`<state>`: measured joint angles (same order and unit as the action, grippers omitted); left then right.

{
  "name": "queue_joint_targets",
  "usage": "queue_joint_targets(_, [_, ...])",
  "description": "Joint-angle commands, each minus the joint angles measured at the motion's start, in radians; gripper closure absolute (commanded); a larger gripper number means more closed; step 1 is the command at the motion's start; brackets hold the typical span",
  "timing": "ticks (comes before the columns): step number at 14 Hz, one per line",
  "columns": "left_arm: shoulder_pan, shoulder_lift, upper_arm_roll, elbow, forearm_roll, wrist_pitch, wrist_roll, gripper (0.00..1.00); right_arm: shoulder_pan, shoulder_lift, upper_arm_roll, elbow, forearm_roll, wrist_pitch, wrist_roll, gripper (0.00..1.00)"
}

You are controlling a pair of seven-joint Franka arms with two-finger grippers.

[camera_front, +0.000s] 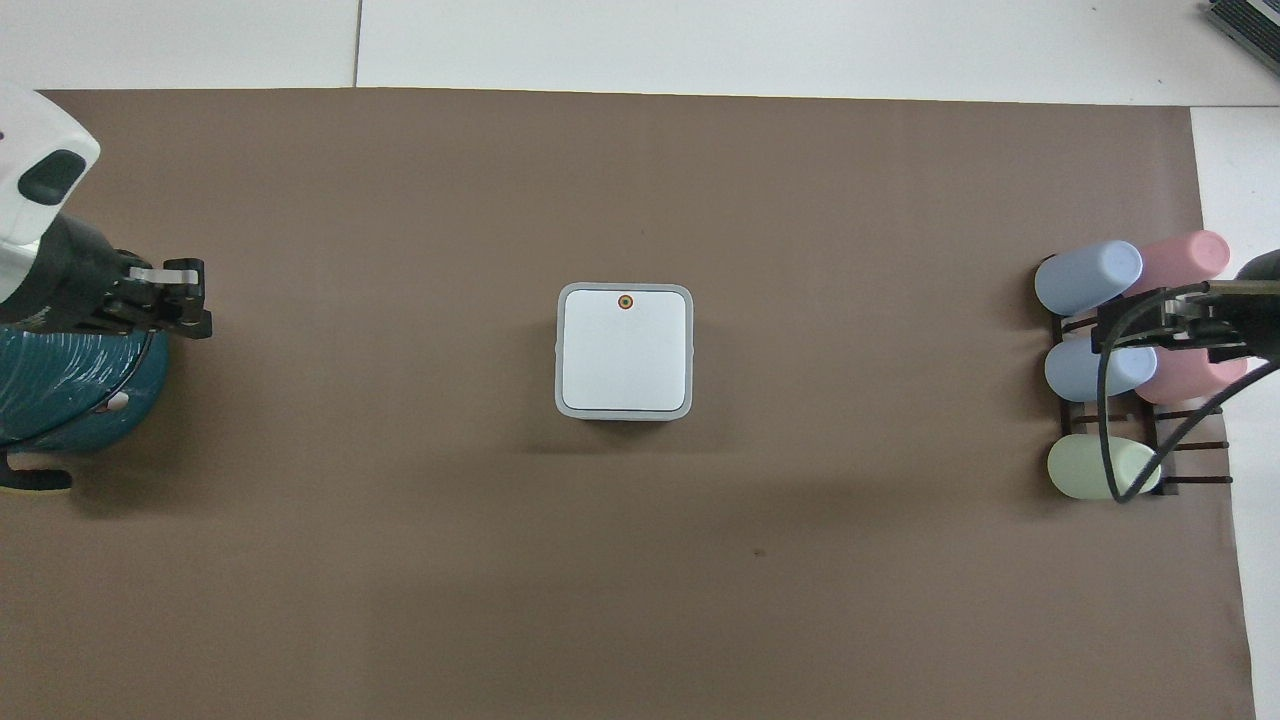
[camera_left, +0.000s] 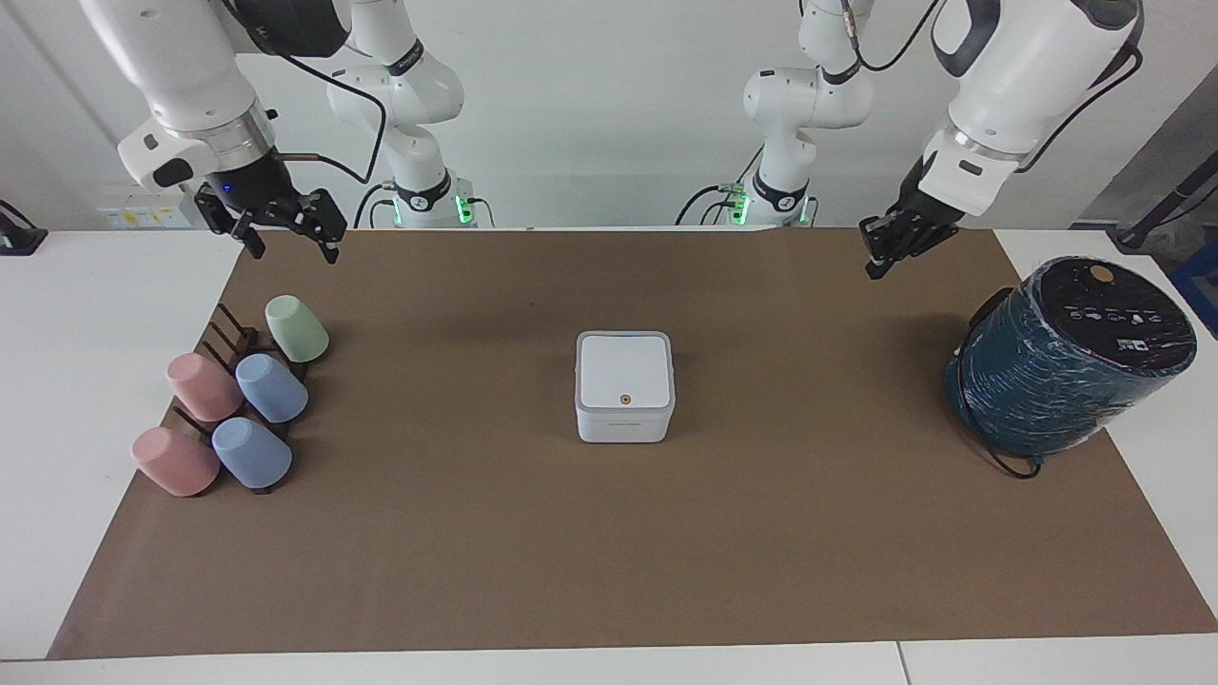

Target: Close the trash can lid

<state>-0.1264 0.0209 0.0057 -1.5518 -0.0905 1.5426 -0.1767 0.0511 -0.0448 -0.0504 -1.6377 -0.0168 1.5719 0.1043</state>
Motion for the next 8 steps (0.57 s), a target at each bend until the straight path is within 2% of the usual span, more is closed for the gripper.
queue_joint_targets(1, [0.004, -0.019, -0.019, 0.004, 0.09, -0.048, 0.12, 0.97, -0.01, -0.014, 0.004, -0.014, 0.014, 0.007, -0.029, 0.0])
queue_joint_targets(3, [0.005, -0.022, -0.019, -0.001, 0.09, -0.041, 0.126, 0.92, -0.01, -0.014, 0.004, -0.014, 0.014, 0.007, -0.029, 0.0])
queue_joint_targets(5, [0.005, -0.035, -0.019, -0.025, 0.09, -0.032, 0.118, 0.82, -0.01, -0.014, 0.004, -0.014, 0.014, 0.007, -0.029, 0.0])
queue_joint_targets(6, [0.005, -0.042, -0.019, -0.037, 0.09, -0.029, 0.118, 0.72, -0.01, -0.014, 0.004, -0.014, 0.014, 0.007, -0.029, 0.0])
queue_joint_targets(7, [0.007, -0.042, -0.019, -0.042, 0.09, -0.012, 0.118, 0.55, -0.01, -0.014, 0.004, -0.014, 0.014, 0.007, -0.029, 0.0])
queue_joint_targets(8, [0.005, -0.042, -0.019, -0.042, 0.09, 0.005, 0.124, 0.49, -0.01, -0.014, 0.004, -0.014, 0.014, 0.007, -0.029, 0.0])
